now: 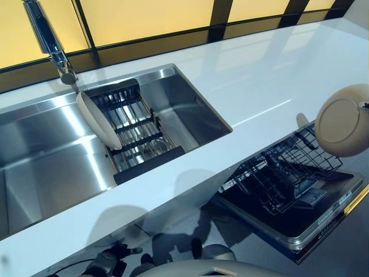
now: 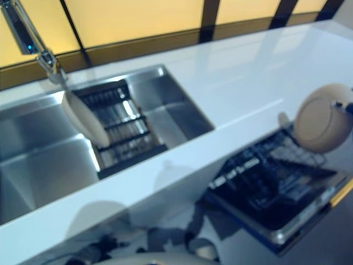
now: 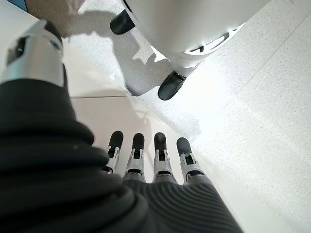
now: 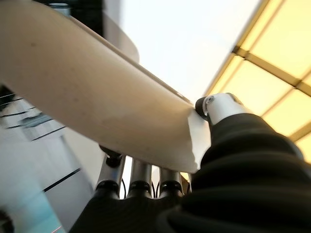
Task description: Take plates into dishwasher
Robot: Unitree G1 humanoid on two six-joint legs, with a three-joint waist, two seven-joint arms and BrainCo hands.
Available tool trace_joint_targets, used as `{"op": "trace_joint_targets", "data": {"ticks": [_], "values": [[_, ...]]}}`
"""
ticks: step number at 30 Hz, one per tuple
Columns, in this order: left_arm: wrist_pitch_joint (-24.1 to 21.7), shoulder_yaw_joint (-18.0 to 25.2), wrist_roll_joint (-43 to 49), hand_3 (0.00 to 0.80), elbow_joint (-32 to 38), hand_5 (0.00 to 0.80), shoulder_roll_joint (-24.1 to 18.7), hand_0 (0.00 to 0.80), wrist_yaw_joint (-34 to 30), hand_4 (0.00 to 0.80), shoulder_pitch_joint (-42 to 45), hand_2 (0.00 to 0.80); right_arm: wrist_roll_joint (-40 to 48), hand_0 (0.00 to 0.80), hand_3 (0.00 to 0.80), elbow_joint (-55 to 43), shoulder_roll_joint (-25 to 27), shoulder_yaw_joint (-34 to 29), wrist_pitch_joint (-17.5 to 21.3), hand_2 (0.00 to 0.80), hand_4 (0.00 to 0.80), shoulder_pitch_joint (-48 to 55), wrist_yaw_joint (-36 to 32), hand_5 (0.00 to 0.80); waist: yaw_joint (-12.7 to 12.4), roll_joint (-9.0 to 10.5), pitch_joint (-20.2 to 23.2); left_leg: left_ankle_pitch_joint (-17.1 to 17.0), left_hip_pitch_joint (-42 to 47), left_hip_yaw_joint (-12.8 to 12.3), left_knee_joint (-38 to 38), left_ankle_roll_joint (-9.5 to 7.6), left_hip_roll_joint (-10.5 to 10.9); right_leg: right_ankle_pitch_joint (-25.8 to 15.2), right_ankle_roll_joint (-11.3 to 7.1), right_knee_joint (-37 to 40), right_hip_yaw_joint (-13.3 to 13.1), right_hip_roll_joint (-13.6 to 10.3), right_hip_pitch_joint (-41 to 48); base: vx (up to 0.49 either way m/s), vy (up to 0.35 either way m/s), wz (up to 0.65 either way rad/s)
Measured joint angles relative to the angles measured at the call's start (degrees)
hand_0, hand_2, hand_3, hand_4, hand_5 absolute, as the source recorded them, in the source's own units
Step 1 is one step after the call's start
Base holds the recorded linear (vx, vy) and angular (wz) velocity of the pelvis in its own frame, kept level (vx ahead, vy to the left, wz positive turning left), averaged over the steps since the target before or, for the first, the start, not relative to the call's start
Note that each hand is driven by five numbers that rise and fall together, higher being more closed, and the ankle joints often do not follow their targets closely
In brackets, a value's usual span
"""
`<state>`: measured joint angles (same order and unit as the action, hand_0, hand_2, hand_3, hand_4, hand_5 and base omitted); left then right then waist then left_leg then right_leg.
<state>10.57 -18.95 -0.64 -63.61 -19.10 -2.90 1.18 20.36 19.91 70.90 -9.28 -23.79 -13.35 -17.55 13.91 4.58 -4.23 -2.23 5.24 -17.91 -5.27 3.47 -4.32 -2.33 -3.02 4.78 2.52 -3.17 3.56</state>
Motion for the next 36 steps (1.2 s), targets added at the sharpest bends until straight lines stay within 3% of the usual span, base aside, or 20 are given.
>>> {"op": "trace_joint_targets", "data": {"ticks": [3,6,15,26,36], "values": [[-0.01,0.13,0.01,0.0,-0.02,0.0,-0.01,0.0,-0.02,0.0,0.29,0.0,-1.96,0.8,0.8,-1.31,-0.09,-0.29,0.07,0.8,0.8,2.72,-3.34,0.8,0.72,0.01,0.01,0.18,-0.01,-0.29,-0.01,-0.2,-0.09,0.07,-0.18,0.0,-0.25,-0.04,-0.11,-0.006,-0.03,-0.05],[0.02,0.13,0.04,0.0,-0.04,0.0,0.05,0.0,-0.11,0.0,0.36,0.0,-8.66,0.8,0.8,-1.32,-0.48,-0.43,2.51,0.8,0.8,6.25,-4.3,0.8,0.86,0.04,0.02,0.21,-0.03,-0.46,0.0,-0.16,-0.16,0.06,-0.17,0.0,-0.39,0.0,-0.19,-0.014,-0.022,-0.02],[0.01,0.12,2.18,0.0,-0.03,0.0,0.06,0.0,-0.45,0.0,0.31,0.0,-29.88,0.8,0.8,-2.18,-1.41,1.16,13.61,0.8,0.8,9.14,-1.88,0.8,0.83,0.08,0.11,0.22,-0.09,-0.45,0.0,-0.14,-0.19,0.06,-0.18,0.0,-0.39,-0.01,-0.22,0.0,0.0,0.0],[0.14,0.1,2.29,0.0,-0.04,0.0,0.1,0.0,-1.04,0.0,0.2,0.0,-30.41,0.8,0.8,-3.59,-5.07,6.81,18.51,0.8,0.8,9.16,-1.6,0.8,0.55,-0.37,1.2,-0.05,-0.98,0.39,0.02,0.02,-0.1,-0.12,0.1,0.0,0.49,-0.11,-0.67,0.002,-0.007,0.02],[-0.1,0.14,3.95,0.0,0.04,0.0,0.07,0.0,-1.13,0.0,-0.2,0.0,-28.65,0.8,0.8,-3.35,-9.8,10.14,18.57,0.8,0.8,9.16,-2.65,0.8,-0.87,-0.9,1.4,-0.03,-0.86,1.1,0.0,-0.14,-0.12,0.05,-0.15,0.03,1.24,-0.15,-0.21,0.006,-0.007,0.03]]}}
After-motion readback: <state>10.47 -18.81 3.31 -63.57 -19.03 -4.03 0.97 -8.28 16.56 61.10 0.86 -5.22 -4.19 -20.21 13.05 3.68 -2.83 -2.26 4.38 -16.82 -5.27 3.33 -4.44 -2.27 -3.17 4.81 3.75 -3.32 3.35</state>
